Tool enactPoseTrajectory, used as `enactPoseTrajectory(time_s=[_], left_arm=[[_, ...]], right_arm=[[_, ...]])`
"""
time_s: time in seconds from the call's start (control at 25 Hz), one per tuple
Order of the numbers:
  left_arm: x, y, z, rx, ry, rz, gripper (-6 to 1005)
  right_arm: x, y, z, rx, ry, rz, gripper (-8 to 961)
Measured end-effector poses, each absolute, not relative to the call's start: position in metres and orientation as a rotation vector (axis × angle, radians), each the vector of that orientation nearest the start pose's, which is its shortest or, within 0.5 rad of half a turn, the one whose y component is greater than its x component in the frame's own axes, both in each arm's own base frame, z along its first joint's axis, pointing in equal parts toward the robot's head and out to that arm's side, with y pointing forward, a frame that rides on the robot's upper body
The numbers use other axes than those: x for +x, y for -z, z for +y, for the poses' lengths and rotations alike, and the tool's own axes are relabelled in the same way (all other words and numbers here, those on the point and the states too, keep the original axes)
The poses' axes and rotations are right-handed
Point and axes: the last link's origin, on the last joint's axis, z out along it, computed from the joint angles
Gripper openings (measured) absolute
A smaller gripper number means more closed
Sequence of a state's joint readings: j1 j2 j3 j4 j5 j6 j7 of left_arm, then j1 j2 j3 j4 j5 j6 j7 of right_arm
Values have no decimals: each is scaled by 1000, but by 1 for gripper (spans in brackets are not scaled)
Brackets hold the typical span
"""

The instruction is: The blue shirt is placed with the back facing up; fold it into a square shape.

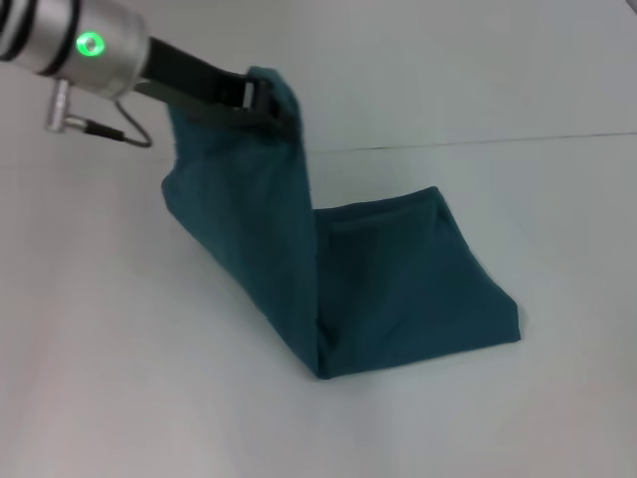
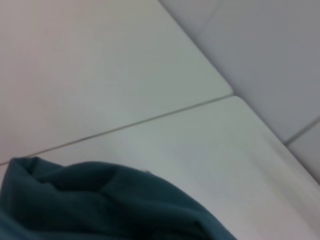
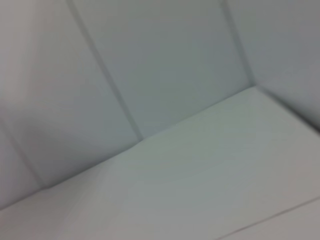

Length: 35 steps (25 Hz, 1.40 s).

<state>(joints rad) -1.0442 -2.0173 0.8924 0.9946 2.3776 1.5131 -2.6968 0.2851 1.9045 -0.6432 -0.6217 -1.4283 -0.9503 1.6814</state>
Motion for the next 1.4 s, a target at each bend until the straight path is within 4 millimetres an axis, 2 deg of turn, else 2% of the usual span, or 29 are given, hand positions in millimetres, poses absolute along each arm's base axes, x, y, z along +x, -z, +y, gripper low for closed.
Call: enactPoseTrajectory(time_s=[0.2, 0.28, 0.32, 0.36, 0.4, 0.52, 0.68, 0.76, 0.88, 1.16, 1.36, 1.4], left_arm=[[-30, -10, 433, -2686, 158, -1155, 119], [-10, 11, 428, -2734, 125, -1091, 124], [5, 33, 421, -2775, 90, -1041, 127], [12, 45, 417, -2792, 73, -1019, 130], [12, 45, 417, -2792, 73, -1019, 133], [21, 78, 409, -2798, 26, -986, 141], [11, 124, 395, -2796, -63, -936, 152], [5, 138, 389, -2798, -53, -946, 157], [0, 146, 384, -2801, -33, -1008, 166], [-1, 146, 380, -2825, 1, -1100, 185], [-3, 137, 380, -2856, 18, -1107, 407], [-4, 132, 382, -2864, 46, -1114, 485]], right_arm=[[422, -162, 311, -1457, -815, 1194, -1], [423, -160, 309, -1457, -811, 1199, -1], [423, -159, 309, -1458, -809, 1201, -1], [423, -159, 309, -1461, -807, 1200, -1], [422, -158, 309, -1463, -807, 1198, -1], [419, -157, 313, -1473, -810, 1190, -1], [414, -155, 320, -1490, -818, 1180, 0], [410, -154, 325, -1504, -815, 1173, 0], [406, -151, 331, -1520, -812, 1164, 0], [398, -145, 340, -1555, -808, 1152, -1], [393, -141, 346, -1607, -774, 1142, -1], [390, -140, 347, -1625, -773, 1139, -1]])
